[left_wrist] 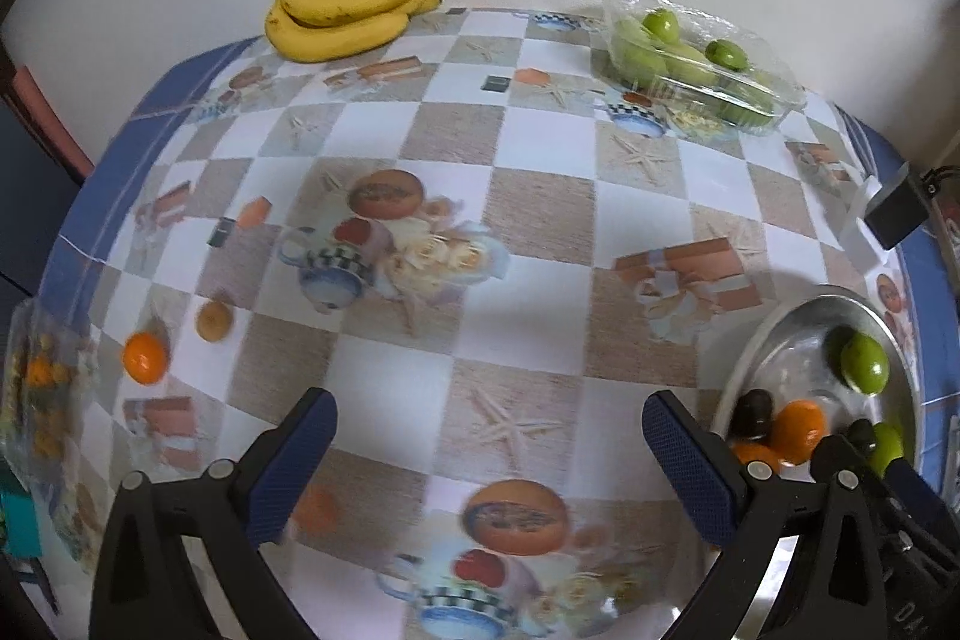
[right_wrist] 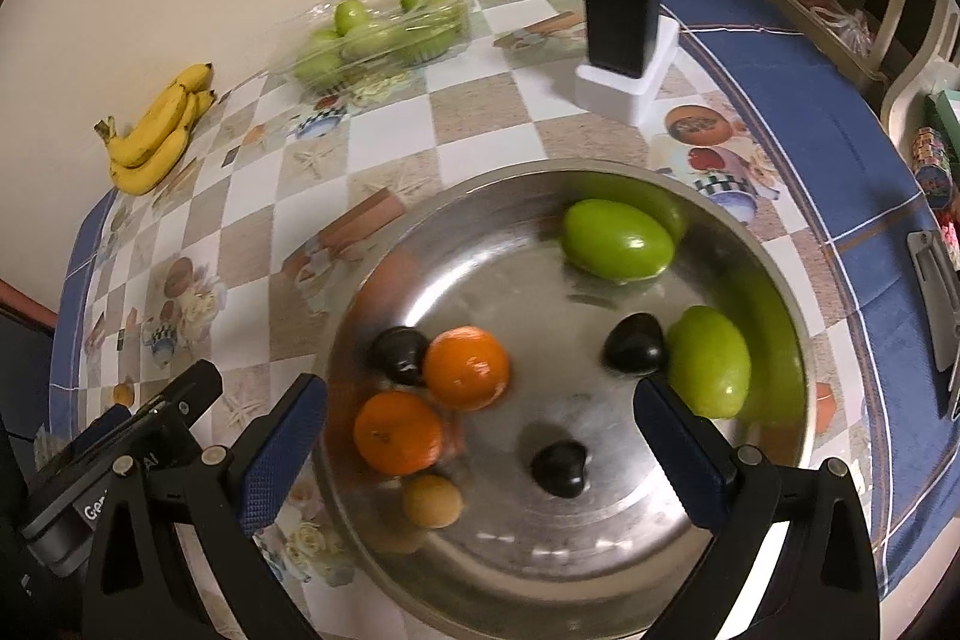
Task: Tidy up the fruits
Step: 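Withdraw both open grippers from the steel bowl toward the loose fruit, then grasp a loose orange with the left gripper while the right gripper grasps a small yellow fruit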
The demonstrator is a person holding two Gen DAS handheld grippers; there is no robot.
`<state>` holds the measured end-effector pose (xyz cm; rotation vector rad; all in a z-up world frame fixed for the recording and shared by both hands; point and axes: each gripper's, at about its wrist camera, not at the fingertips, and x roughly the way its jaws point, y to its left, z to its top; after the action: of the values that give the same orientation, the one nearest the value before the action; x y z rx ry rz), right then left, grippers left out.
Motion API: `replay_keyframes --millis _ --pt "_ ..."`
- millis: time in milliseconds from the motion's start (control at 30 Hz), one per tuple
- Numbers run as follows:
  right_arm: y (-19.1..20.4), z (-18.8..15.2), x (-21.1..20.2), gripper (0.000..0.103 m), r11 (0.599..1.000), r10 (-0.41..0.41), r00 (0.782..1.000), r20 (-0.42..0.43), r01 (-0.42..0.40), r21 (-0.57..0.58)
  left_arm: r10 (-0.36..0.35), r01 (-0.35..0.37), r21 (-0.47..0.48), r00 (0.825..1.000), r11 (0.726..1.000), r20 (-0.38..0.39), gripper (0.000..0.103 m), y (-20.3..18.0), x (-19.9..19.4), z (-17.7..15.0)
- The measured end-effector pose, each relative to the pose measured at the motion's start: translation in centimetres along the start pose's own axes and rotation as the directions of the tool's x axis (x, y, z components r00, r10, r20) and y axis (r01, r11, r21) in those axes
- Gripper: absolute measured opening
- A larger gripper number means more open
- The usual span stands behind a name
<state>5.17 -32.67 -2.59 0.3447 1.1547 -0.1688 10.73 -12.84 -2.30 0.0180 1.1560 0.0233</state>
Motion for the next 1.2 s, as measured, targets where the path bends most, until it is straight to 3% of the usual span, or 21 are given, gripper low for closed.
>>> replay_keyframes --millis 200,633,967,1100,1200 --pt "2.6 -0.2 -0.1 0.102 0.999 0.019 1.0 -0.008 -0.019 -0.037 0.022 -0.023 0.023 0.999 0.999 0.026 0.103 2.4 -0.7 0.7" --pt "8.6 -1.4 0.5 0.102 0.99 0.045 0.998 -0.046 -0.051 -0.132 -0.007 0.008 -0.029 0.999 1.0 0.041 0.103 9.3 -1.2 1.4" --pt "13.8 -2.3 1.8 0.102 0.978 0.073 0.995 -0.065 -0.084 -0.189 0.006 -0.005 -0.222 1.0 0.975 0.004 0.103 17.4 0.0 1.2" --pt "16.0 -2.7 2.4 0.102 0.97 0.092 0.993 -0.075 -0.106 -0.219 -0.008 0.002 -0.325 1.0 0.946 -0.017 0.101 20.7 0.9 0.4" --pt "17.6 -3.1 2.9 0.102 0.963 0.121 0.989 -0.088 -0.139 -0.233 -0.015 0.007 -0.379 1.0 0.925 -0.018 0.094 22.7 1.4 0.0"
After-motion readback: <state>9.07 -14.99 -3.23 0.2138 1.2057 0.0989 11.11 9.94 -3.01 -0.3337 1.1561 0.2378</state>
